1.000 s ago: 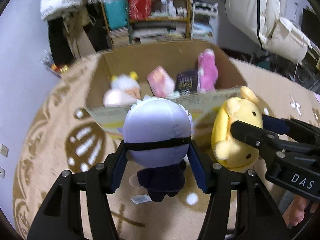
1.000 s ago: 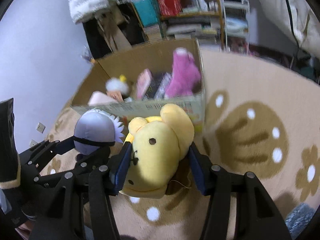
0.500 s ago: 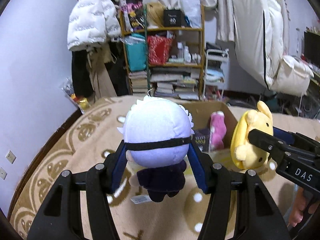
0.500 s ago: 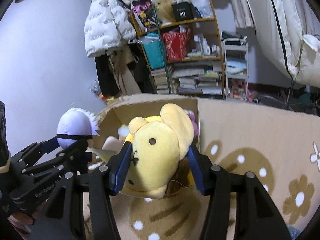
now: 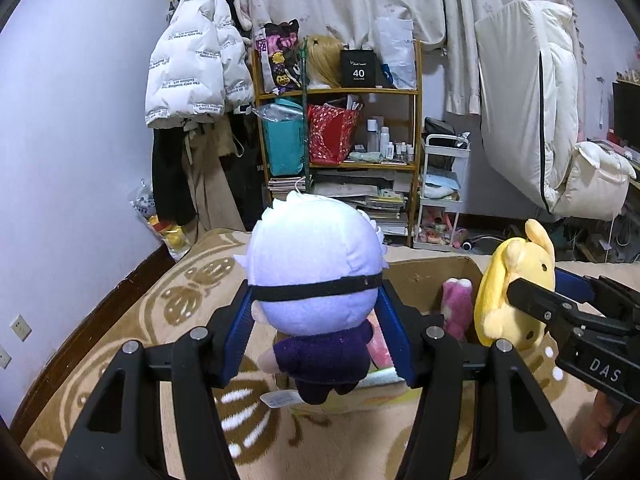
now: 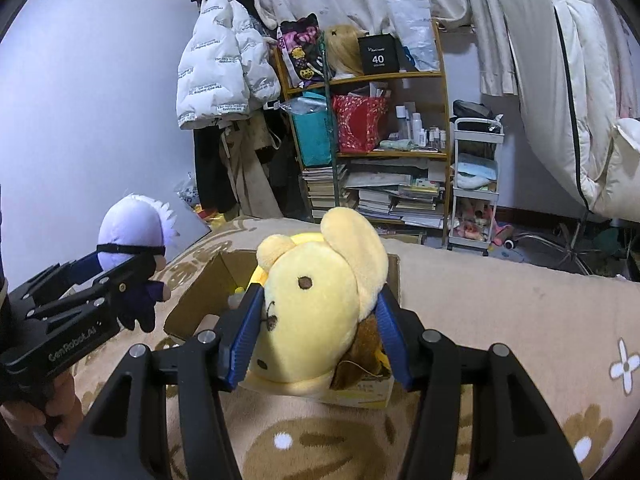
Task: Organize soft objects
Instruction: 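Lift the white-haired plush with left gripper while right gripper lifts yellow dog plush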
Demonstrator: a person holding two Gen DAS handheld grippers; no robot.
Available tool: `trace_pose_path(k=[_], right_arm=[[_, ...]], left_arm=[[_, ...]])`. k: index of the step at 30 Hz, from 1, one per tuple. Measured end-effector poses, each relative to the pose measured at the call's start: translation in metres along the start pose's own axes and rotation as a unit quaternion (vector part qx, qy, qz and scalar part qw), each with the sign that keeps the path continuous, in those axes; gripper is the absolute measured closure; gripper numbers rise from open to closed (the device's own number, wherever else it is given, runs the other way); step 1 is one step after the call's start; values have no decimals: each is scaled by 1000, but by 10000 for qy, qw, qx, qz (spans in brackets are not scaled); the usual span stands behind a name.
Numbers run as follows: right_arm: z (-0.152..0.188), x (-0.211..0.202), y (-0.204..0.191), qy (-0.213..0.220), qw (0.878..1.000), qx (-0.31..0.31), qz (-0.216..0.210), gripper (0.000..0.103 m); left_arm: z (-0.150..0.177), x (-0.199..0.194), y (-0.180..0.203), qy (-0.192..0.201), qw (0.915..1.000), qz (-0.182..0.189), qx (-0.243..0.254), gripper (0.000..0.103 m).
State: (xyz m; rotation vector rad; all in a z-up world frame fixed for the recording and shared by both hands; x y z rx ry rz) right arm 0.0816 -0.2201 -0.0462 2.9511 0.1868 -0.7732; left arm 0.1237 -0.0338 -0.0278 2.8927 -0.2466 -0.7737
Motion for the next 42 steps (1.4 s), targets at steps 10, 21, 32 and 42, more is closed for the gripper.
trace_pose_path(k=[10,21,32,42], right_arm=[[-14,9,-2,268,9995,-170,-93,44],[-26,30,4,385,9989,-99,-263,44],[-14,59,5,79,9991,-73,-405,43],[-6,71,5,-125,9989,-112,-429,43]], left_arm=[[1,13,-1,-20,10000,-45,26,45],[9,30,0,-204,9997,-7,95,44],[17,53,0,-503,9987,1,95,44],[26,63,2,-726,9972,59,195,42]])
Point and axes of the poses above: each gripper's, at about its wrist camera, not at the fingertips, and x roughly the way its jaws point, y to its right, z to its underside, the point moved 1 cm from there along x, roughly the way its jaws point, and after that the axes turned 15 degrees about -x, right-handed, at the moved point
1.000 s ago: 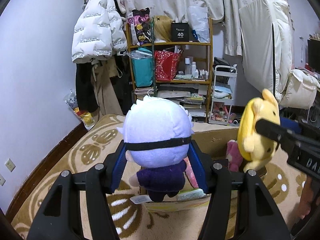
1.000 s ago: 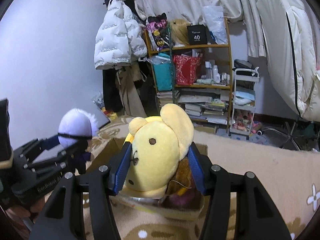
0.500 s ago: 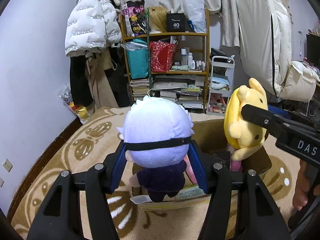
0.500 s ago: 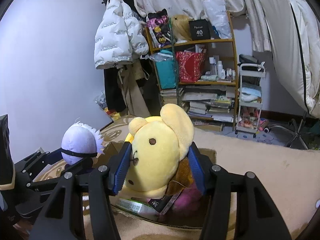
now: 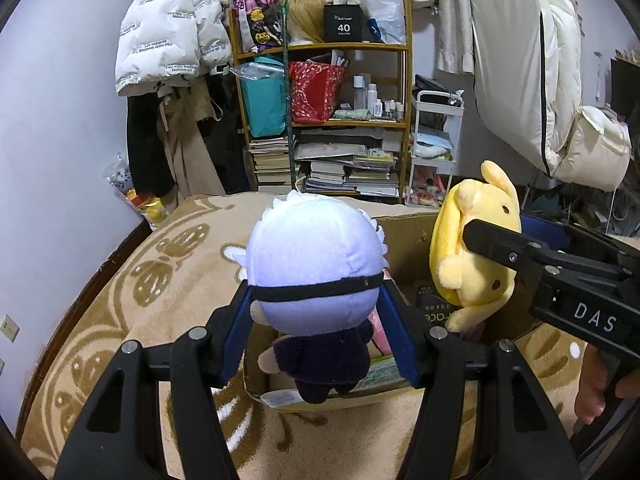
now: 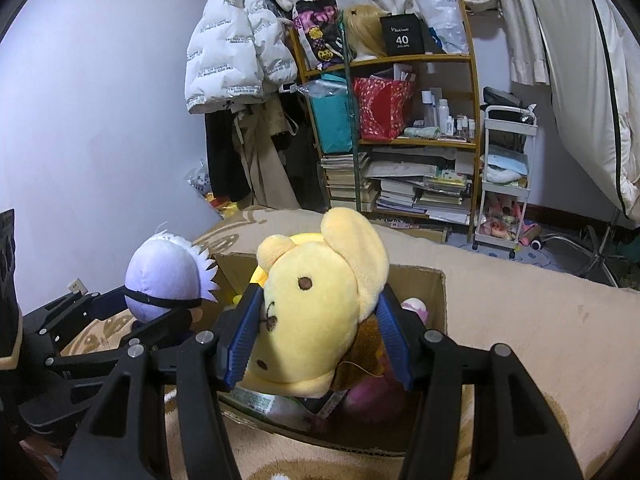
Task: Organize soft objects
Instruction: 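Lift the white-haired plush with left gripper while right gripper lifts yellow dog plush, then open both grippers to drop the two plushies into the box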
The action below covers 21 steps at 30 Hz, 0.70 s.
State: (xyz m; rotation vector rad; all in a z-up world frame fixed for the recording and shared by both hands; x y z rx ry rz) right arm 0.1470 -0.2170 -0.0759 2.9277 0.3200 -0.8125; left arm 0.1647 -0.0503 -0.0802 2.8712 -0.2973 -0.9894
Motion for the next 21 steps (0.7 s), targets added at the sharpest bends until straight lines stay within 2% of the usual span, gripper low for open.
trace_pose_path(k=[7,9,21], right_arm=[[4,5,-1,-178,9998,3,-47,41],[6,6,0,-204,9998,21,-65,39],[14,5,10,-320,9989,318,-113,37]], left_arm=[[3,1,1,-64,10000,8,-7,41],[4,2,2,-80,10000,-3,-18,37],[10,-12,-5,-79,9998,-185,-75,29]])
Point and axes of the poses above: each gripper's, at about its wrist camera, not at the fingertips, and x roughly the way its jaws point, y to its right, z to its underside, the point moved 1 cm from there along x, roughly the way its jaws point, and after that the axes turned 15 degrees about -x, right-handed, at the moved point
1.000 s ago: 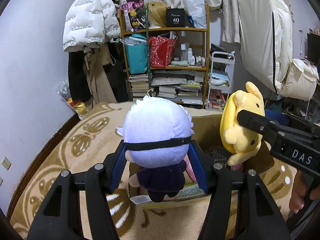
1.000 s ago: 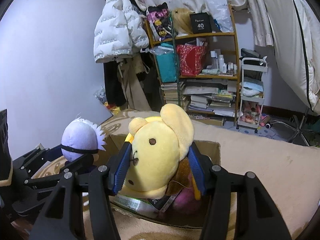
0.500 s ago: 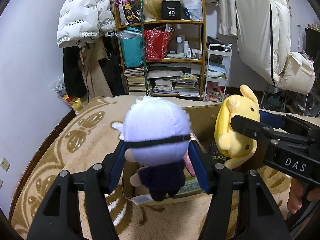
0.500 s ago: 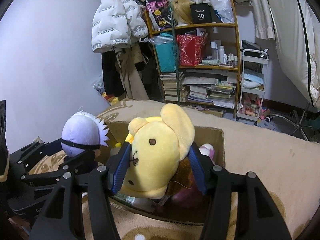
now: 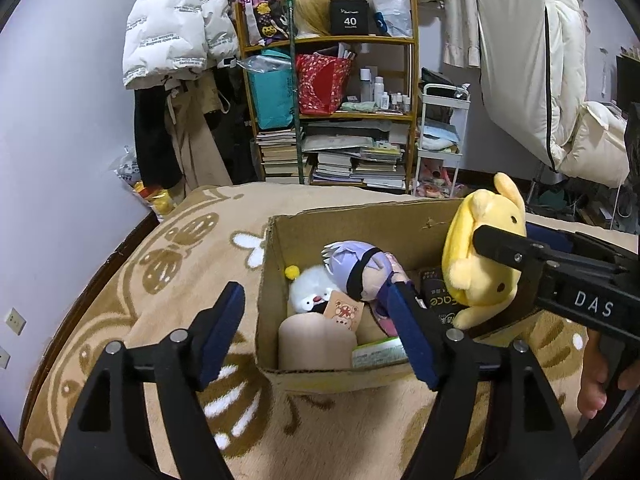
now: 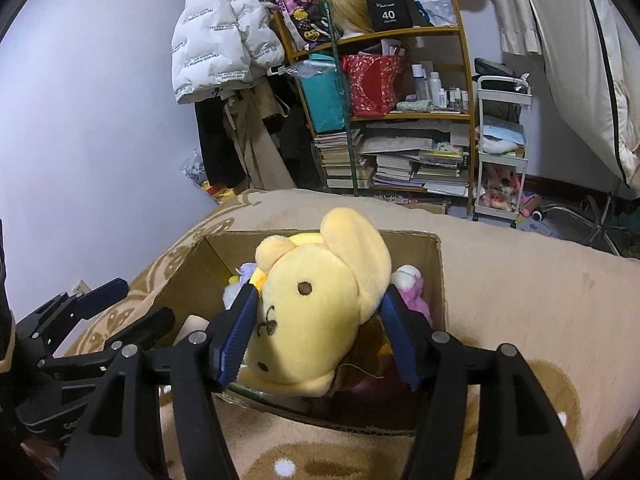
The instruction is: Organize soft objects
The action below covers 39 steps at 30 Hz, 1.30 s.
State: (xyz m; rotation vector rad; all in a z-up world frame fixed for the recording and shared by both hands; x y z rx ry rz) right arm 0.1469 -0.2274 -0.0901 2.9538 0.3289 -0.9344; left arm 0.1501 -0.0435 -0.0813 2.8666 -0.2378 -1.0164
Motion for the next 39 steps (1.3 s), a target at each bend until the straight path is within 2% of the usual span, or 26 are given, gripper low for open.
trace_pose_path(k=[4,6,9,13,15,19,21,23,33,39], right_arm=[[1,-7,2,19,10000,37,33,36],[1,-12,2,49,9999,46,77,36],[0,-17,3,99,9999,51,93,27],[1,-30,3,147,9997,85,155,26],[2,-42,2,207,9996,71,197,15],[3,-63,-2,320,9989,-36,334,12],[3,-72,-4,367,9987,-67,348,4],[4,-85,-7,476,9981,-112,377,1],[12,-129,-19,703,9948,-343,645,0],[21,-151,-22,801,9919,-435,888,0]], left_arm=[[2,-12,-2,25,10000,-83,-18,27],[3,-20,-4,14,9999,-129,-45,23],[4,-32,-8,61,9997,-180,-127,19],[6,-51,-15,128,9994,-224,-218,17],[6,-63,-17,187,9992,-224,-268,11],[6,-85,-20,377,9986,-244,-271,8],[6,-96,-19,465,9983,-248,-246,6],[6,-104,-18,546,9980,-246,-212,5],[14,-140,-7,886,9955,-325,98,4],[17,-153,-13,856,9957,-327,-106,4]])
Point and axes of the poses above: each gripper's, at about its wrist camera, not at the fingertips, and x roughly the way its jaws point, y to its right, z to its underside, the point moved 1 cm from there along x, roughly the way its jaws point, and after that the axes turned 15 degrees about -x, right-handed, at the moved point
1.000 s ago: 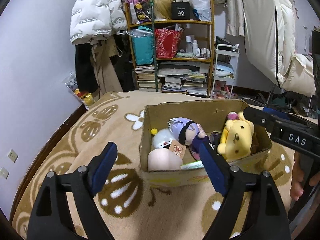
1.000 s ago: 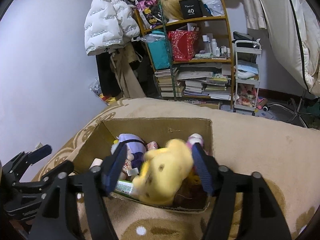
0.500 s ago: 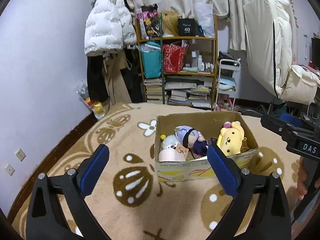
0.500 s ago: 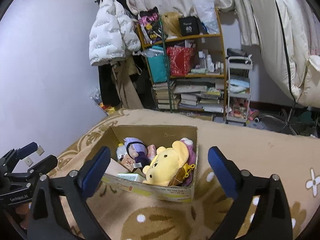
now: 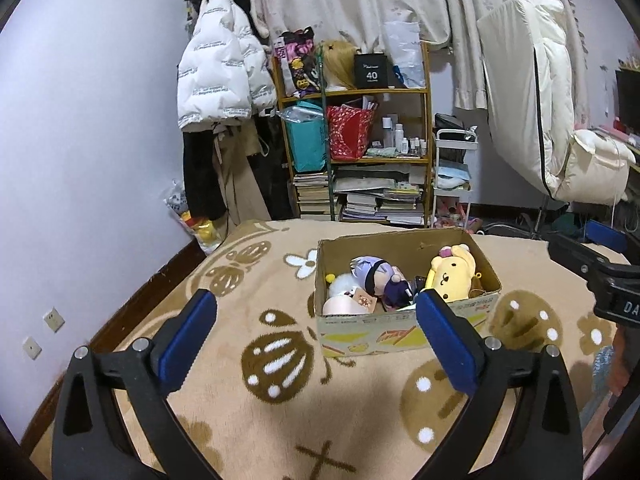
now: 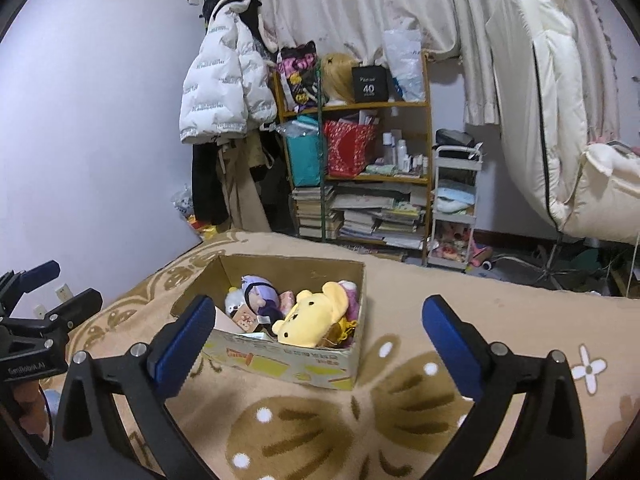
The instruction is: Organize soft objects
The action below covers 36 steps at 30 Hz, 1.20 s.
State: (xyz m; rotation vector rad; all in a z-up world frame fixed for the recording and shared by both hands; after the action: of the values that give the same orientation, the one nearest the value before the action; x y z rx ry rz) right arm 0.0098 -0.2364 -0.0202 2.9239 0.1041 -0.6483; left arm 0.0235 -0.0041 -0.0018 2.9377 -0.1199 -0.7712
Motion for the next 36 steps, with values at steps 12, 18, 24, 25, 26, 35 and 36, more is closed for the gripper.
trace_pose_path(k=[12,18,24,25,26,35,36], right_arm=[[8,-13,2,-31,10000,-25,43,0],[12,-9,2,-69,10000,20,53,0],[13,-6,4,-86,9999,98,44,0],[13,-5,4,-95,9999,104,44,0],[13,-4,4,-103,9999,107,41,0],[17,4,-1,-194,9997,99,59,0],[16,5,-1,-191,9997,108,57,0]], left_arm=[[3,-1,-7,-35,9999,-96,-56,4],[5,6,-6,-101,9999,-106,-12,4],[8,12,-4,-174,9998,-124,47,4],[9,13,-3,-188,9997,-126,62,4],[9,13,-3,-190,9997,-134,73,4],[11,16,-2,-203,9997,-130,79,4],[10,15,-2,-199,9997,-148,86,4]])
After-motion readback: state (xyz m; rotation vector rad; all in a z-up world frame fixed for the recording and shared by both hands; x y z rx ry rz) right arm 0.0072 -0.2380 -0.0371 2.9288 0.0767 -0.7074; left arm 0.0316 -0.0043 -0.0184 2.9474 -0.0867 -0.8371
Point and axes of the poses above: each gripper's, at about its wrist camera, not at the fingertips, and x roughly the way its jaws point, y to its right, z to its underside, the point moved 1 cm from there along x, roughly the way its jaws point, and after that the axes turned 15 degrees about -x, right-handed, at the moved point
